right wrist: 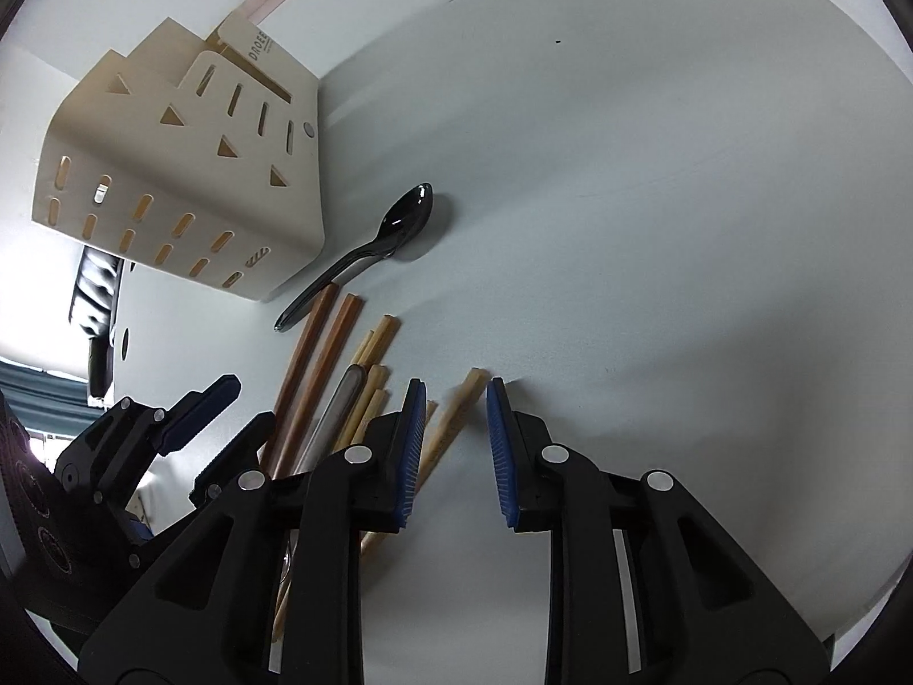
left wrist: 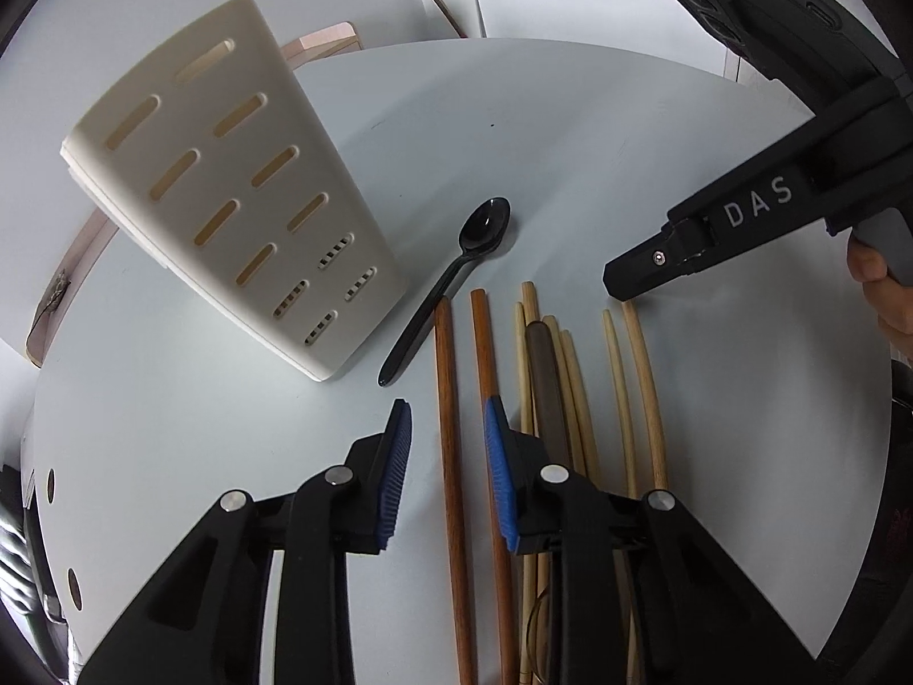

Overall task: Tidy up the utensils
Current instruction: 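Lower the left gripper onto the chopstick pile while the right gripper lowers beside it, then close the left gripper on a brown chopstick while the right gripper closes on a bamboo chopstick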

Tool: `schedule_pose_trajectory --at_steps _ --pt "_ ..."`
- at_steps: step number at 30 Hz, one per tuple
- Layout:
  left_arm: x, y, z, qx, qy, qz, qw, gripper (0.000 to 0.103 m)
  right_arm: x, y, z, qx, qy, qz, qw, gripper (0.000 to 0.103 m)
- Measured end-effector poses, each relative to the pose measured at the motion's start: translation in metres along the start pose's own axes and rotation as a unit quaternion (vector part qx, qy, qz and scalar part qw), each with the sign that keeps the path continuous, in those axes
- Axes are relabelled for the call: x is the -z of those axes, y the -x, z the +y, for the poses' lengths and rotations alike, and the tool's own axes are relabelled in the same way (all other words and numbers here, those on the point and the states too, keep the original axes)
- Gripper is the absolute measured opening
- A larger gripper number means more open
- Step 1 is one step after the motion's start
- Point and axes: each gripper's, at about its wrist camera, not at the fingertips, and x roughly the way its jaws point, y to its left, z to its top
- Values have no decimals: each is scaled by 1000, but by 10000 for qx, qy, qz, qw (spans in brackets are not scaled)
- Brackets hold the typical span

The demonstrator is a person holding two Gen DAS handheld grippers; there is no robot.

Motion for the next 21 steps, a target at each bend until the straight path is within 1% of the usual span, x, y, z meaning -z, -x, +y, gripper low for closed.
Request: schedule_pose_trajectory --at_steps 9,12,15,16,17,20,21 --pt "-6 -15 7 236 97 254 9994 26 -3 -5 6 -27 -56 53 10000 23" --pt "-6 -20 11 274 177 362 9988 21 -3 -6 12 147 -23 -30 9999 21" --pt "-3 -20 14 319 124 451 9984 16 -1 -8 22 459 136 -82 9988 15" --pt "-3 -21 14 331 116 460 9983 16 0 -9 25 569 168 -91 9982 12" --pt "-4 -21 14 349 122 452 9983 16 0 -10 26 625 155 -104 9979 11" --pt "-6 -21 17 409 172 494 9978 16 1 -11 31 734 157 -179 9970 11" --pt "-3 -15 17 393 144 498 9979 16 1 -12 33 756 147 -204 9968 11"
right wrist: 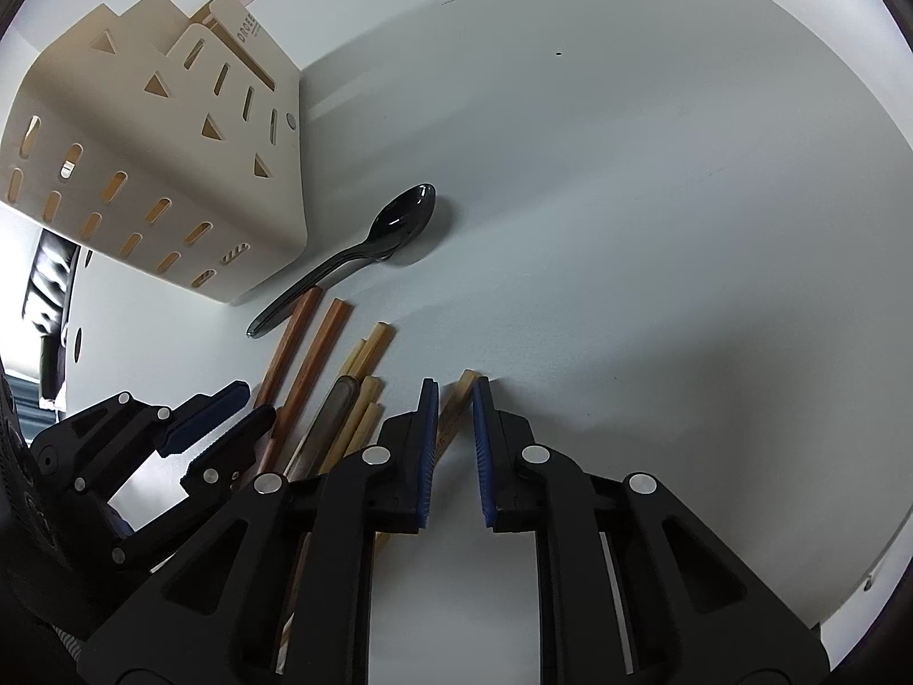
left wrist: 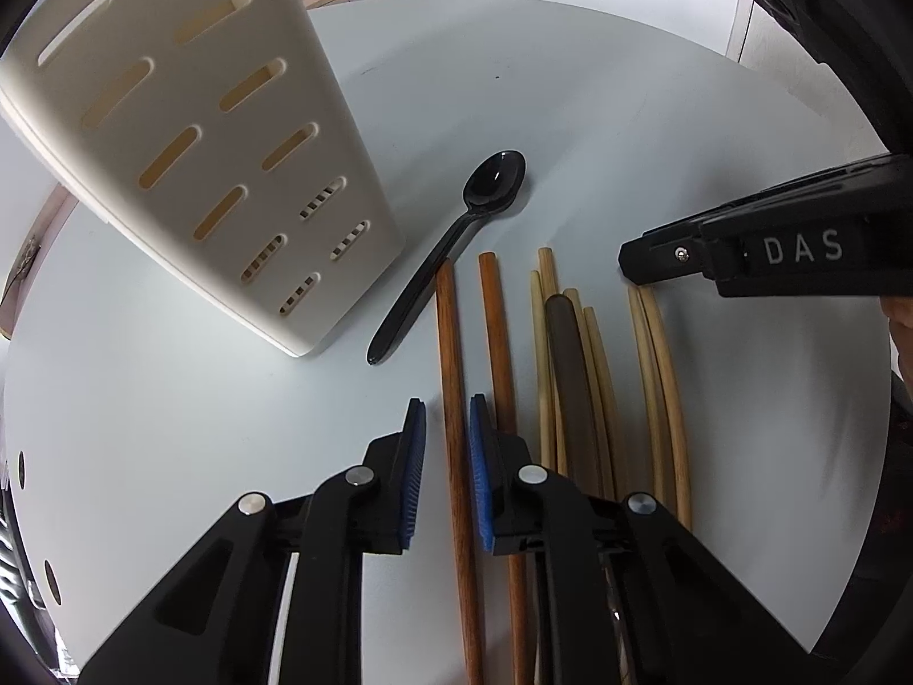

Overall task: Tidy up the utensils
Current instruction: 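Close the left gripper on a brown chopstick while the right gripper closes on a bamboo chopstick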

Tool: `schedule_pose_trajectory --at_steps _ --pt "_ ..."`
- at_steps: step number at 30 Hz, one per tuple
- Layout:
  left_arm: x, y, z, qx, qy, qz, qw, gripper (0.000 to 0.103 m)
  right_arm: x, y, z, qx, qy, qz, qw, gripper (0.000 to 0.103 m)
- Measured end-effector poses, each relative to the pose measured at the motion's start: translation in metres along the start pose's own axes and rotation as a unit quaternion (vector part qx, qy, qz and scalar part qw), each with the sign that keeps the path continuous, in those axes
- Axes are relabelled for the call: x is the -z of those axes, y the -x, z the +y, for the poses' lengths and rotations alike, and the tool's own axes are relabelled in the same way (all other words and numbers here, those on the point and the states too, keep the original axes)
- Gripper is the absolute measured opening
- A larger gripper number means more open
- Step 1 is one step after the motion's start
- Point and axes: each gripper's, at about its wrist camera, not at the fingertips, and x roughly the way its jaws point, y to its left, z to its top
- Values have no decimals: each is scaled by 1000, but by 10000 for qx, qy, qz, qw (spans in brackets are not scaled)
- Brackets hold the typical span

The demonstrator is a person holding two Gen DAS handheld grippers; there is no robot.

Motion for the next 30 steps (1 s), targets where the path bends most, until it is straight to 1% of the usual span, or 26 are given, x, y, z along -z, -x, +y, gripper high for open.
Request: schedule_pose_trajectory --at_steps 2,3,6,8,9,11,15,17,21,24,28,30 --pt "-3 -3 -1 41 35 23 10000 16 -2 -2 5 102 19 -64 9999 11" --pt "-5 -22 7 62 83 13 9999 16 -2 -2 8 180 72 -89 9998 11" --pt "-2 -22 9 76 139 -37 9999 15 -2 -3 11 323 210 -160 9991 11" --pt "-1 -22 8 136 119 -56 9998 8 -4 -4 13 370 138 -159 9991 11" --pt "0 -26 8 92 100 -69 9999 7 -5 -5 13 395 118 -174 9990 11" --pt "2 -24 6 12 61 -89 9999 7 -6 -7 17 490 144 -216 9985 11" --pt "4 -23 9 110 246 -135 9995 7 0 -5 19 634 206 -352 9972 11" --pt "7 -24 8 80 274 -166 9995 7 -1 -6 18 658 186 -380 9969 10" --pt "14 -24 6 -100 326 -258 9991 7 4 -4 18 699 409 -486 9955 6" --pt "23 -22 2 -184 545 -273 9980 7 2 -3 13 546 441 -445 9965 6" --pt "37 -20 6 -293 861 -250 9955 7 -5 1 -7 14 242 -344 9991 6" --pt "45 -15 5 -306 889 -286 9952 7 -8 3 -15 -297 263 -375 9985 6"
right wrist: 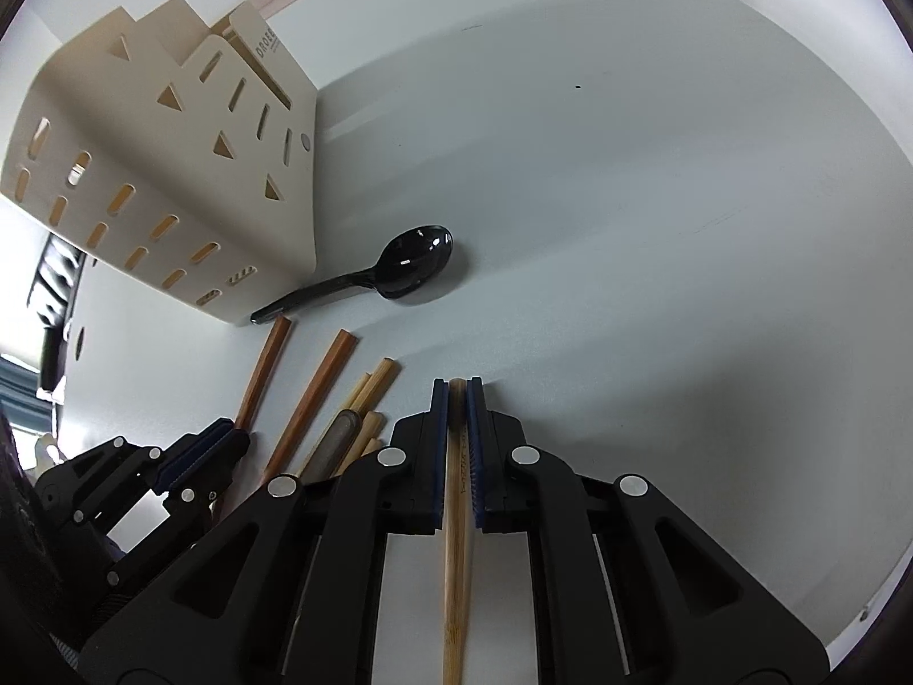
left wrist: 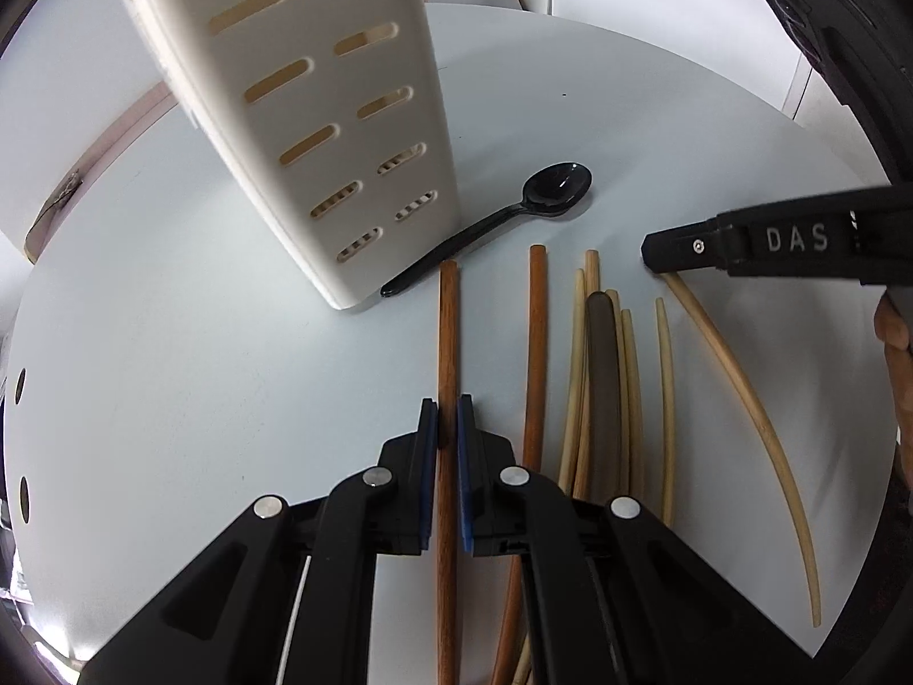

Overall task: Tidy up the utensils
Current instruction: 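Close the left gripper on a brown chopstick while the right gripper closes on a bamboo chopstick, then lift both chopsticks upright and lower them into the white utensil holder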

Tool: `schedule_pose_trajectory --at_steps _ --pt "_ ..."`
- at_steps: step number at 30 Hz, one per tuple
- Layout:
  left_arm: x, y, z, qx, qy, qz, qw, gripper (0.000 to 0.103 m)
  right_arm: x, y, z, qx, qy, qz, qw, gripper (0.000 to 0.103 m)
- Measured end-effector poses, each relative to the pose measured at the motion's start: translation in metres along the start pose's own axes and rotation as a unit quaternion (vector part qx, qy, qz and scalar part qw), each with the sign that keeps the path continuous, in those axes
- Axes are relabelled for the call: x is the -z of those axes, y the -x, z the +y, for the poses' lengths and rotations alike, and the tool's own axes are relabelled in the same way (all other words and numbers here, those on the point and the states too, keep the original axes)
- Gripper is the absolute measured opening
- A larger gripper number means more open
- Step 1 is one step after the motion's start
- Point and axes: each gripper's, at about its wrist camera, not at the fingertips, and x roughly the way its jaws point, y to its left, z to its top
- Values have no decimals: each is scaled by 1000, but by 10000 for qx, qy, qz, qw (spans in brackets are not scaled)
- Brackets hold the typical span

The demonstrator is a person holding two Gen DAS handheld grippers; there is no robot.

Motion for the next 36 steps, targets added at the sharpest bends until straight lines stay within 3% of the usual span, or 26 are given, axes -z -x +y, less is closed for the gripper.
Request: schedule_pose_trajectory --at_steps 6,11,15,22,26,29,32,36 --pt "27 40 2 95 198 -577 9981 7 -2 14 -23 -944 -44 -179 9954 6" --pt "58 90 3 68 463 -1287 9906 7 6 40 -30 -1656 102 -562 9845 6" --pt "87 135 -5 -27 706 -2027 9767 7 21 78 -29 -2315 475 -1001 9665 6" --pt "102 197 -29 33 954 -3061 9472 7 36 152 -31 -3104 870 -2016 9249 6" --pt "102 214 -54 67 1042 -3422 9338 7 41 187 -30 -3188 1157 -2590 9044 6" --pt "74 227 -58 45 1054 -3609 9266 7 43 207 -28 -3125 1347 -2953 8928 6" --pt "63 230 -56 89 1205 -3707 9208 7 41 216 -27 -3092 1463 -3152 8852 6" --pt "56 233 -55 34 1524 -3982 9045 7 35 225 -23 -3071 1597 -3375 8754 6"
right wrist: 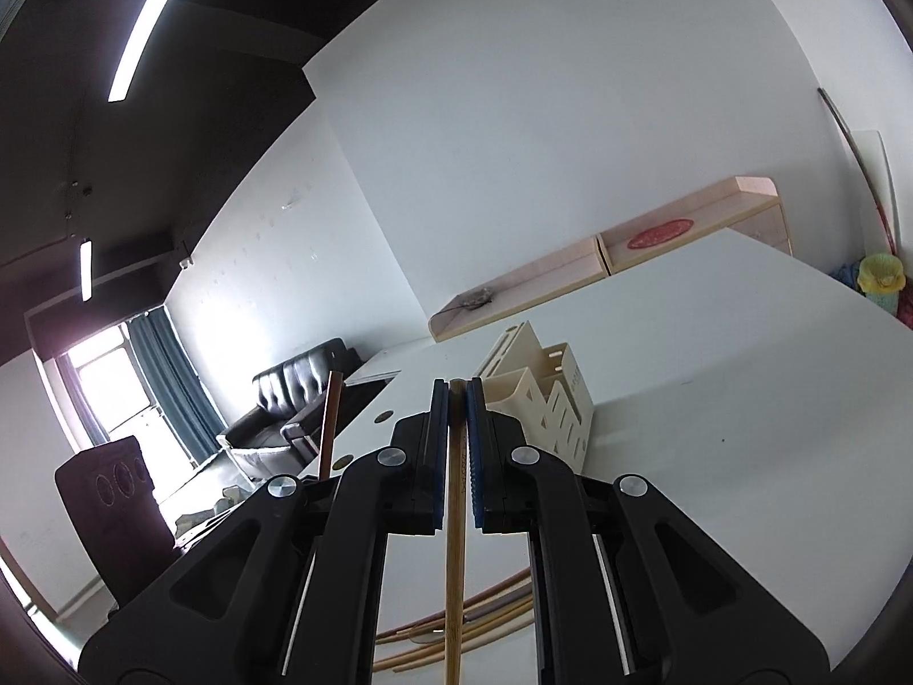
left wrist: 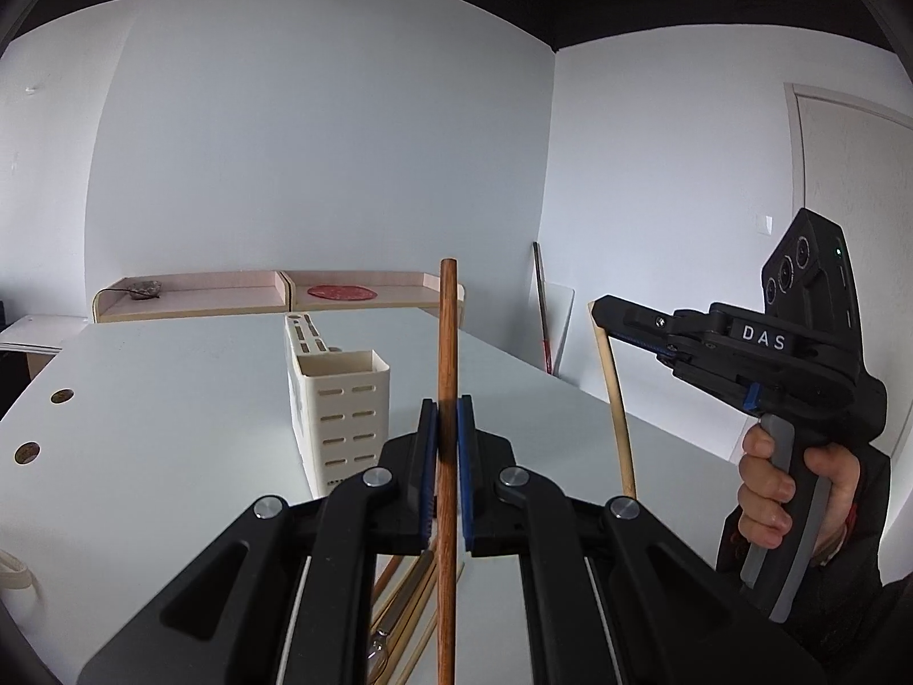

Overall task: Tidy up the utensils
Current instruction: 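Lift both chopsticks upright and lower them into the white utensil holder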

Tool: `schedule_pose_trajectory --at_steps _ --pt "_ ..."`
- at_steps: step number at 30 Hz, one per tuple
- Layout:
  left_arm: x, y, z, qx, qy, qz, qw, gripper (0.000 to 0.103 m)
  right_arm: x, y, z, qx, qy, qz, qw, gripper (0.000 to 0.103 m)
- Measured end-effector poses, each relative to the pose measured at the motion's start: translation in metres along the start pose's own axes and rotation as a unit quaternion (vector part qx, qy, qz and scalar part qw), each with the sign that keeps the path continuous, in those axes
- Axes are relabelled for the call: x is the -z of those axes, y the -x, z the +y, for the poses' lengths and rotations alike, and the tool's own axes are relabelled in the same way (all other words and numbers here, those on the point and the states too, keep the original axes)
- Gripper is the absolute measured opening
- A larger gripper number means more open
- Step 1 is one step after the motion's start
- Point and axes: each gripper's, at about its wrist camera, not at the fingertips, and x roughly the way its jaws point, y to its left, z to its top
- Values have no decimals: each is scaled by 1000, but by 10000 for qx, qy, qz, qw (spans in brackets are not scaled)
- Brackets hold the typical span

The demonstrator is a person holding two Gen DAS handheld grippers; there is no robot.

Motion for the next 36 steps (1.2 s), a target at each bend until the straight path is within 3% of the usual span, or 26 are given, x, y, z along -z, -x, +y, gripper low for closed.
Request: schedule_pose_trajectory --at_steps 5,11,18,25,36 --pt "-15 -7 4 -170 333 -459 9982 7 -18 -8 5 -160 242 -168 9994 6" --pt "-43 -17 9 -571 404 -713 9950 7 -45 -18 24 -290 759 -328 9962 6" --pt "-75 -51 11 -956 -59 -817 9920 7 -79 -44 29 -117 1000 -554 9934 6" --pt "-94 -80 30 -733 172 -1058 9915 7 -107 -79 22 -39 934 -849 9920 6" --pt "-112 -104 58 -799 424 -1804 9794 7 -135 -140 8 375 1061 -1259 9856 6"
